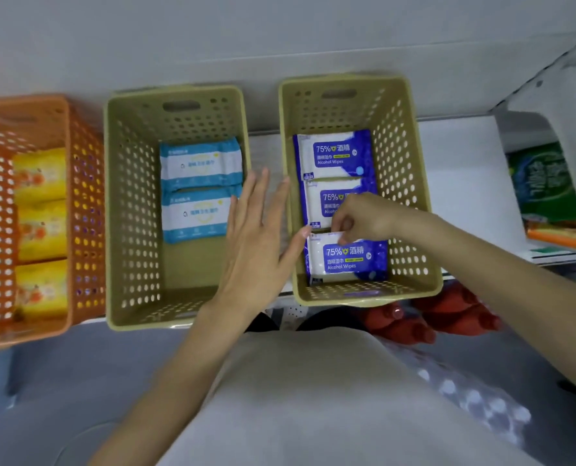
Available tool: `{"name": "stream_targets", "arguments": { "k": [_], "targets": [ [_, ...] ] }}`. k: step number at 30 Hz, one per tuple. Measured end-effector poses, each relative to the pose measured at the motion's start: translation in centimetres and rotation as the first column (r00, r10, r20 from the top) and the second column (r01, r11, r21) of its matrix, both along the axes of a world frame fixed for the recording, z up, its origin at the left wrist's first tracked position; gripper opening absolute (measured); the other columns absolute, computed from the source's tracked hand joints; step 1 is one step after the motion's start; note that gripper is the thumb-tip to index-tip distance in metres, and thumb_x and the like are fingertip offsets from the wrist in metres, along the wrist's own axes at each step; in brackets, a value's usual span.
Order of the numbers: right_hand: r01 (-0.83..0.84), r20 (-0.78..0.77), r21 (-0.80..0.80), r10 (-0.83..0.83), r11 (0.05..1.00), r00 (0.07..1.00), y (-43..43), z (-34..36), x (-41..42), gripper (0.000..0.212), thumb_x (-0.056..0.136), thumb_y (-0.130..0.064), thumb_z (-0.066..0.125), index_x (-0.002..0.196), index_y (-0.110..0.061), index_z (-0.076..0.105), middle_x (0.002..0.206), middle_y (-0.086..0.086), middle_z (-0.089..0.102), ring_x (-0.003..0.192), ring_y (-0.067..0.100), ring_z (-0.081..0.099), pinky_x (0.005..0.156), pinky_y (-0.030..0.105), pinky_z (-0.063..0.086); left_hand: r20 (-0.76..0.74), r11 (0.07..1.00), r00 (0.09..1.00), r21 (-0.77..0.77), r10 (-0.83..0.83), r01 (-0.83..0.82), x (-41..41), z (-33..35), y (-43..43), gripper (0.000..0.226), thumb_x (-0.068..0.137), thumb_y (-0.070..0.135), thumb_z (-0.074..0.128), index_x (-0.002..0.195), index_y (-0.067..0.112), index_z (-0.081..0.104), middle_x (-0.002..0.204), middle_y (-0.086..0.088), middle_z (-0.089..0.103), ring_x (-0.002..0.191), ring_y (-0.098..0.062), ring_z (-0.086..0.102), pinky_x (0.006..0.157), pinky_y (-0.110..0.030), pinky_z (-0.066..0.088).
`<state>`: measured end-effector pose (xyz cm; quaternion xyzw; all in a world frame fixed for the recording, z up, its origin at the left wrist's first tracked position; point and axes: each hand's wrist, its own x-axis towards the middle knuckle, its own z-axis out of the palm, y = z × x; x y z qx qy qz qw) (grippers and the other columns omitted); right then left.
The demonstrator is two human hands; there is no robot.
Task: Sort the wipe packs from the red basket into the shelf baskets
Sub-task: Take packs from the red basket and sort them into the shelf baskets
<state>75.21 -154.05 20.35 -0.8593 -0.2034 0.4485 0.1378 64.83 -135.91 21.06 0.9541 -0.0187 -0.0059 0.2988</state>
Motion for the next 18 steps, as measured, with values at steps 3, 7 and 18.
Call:
{"name": "stream_targets", "arguments": {
  "k": [3,7,18],
  "targets": [
    [-0.036,0.12,-0.005,0.036,0.999,0.992,0.0,-0.2,-0.4,0.02,0.077,-0.021,0.077,0.094,-0.012,0.07,0.082,-0.005,0.059,0.089,0.019,0.061,0.076,0.029,0.047,-0.011,1.0,1.0,0.004,0.005,-0.005,0.0,0.0,0.0,0.066,0.094,0.053,0.034,0.15,0.02,0.024,0.16,-0.004,0.011,0.147,-0.012,-0.006,0.118,-0.037,0.004],
    [-0.095,0.295,-0.024,0.098,0.995,0.951,0.2,-0.3,-1.3,0.021,0.077,-0.023,0.077,0.075,-0.019,0.056,0.078,-0.004,0.055,0.082,0.019,0.058,0.065,0.028,0.04,-0.029,1.0,1.0,-0.004,0.012,-0.012,0.0,0.1,-0.1,0.066,0.094,0.052,0.034,0.151,0.022,0.021,0.16,-0.003,0.011,0.146,-0.01,-0.007,0.118,-0.034,0.004],
    [0.077,0.325,0.067,-0.095,0.995,0.941,-0.8,2.0,-2.3,0.017,0.084,-0.038,0.068,0.092,-0.023,0.065,0.09,-0.004,0.067,0.085,0.014,0.062,0.073,0.032,0.05,-0.064,0.988,0.997,-0.154,-0.045,0.035,-1.1,2.6,1.0,0.055,0.098,0.042,0.039,0.147,0.018,0.032,0.154,-0.003,0.028,0.142,-0.005,0.012,0.112,-0.009,0.003]
  ]
}}
